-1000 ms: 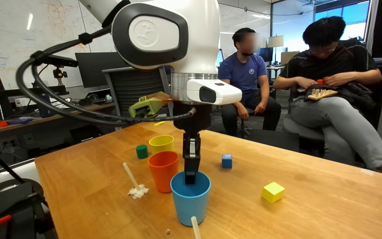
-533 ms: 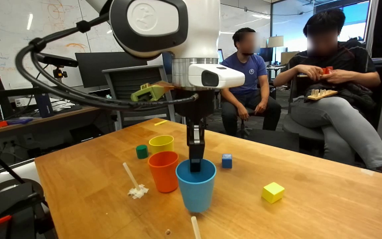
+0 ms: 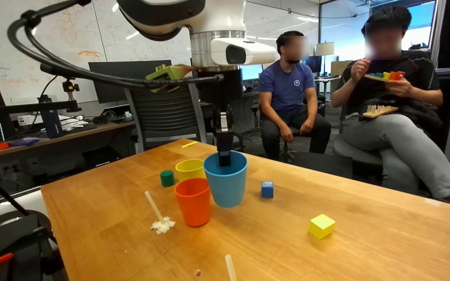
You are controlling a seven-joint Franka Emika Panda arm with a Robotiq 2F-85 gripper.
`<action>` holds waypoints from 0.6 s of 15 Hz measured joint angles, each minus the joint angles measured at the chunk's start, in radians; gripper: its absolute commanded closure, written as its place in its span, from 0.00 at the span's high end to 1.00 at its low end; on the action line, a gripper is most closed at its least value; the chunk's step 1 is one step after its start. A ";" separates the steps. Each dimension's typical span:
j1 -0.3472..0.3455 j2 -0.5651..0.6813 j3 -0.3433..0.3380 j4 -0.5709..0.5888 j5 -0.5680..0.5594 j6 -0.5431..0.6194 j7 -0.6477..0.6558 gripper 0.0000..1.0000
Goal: Put the blue cup into the orange cup then put the yellow cup into the blue cup
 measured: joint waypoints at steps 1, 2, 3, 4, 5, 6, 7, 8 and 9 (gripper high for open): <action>0.000 -0.018 0.008 -0.008 0.012 0.000 -0.011 0.01; 0.000 -0.036 0.016 -0.018 0.025 0.000 -0.024 0.01; 0.000 -0.053 0.023 -0.028 0.037 0.000 -0.036 0.01; 0.000 -0.070 0.029 -0.040 0.043 -0.001 -0.048 0.01; 0.001 -0.085 0.034 -0.052 0.048 -0.002 -0.059 0.01; 0.001 -0.099 0.039 -0.065 0.054 -0.003 -0.072 0.01; 0.002 -0.112 0.043 -0.079 0.058 -0.004 -0.083 0.01; 0.004 -0.126 0.046 -0.093 0.058 -0.006 -0.092 0.01; 0.005 -0.137 0.049 -0.106 0.059 -0.009 -0.101 0.01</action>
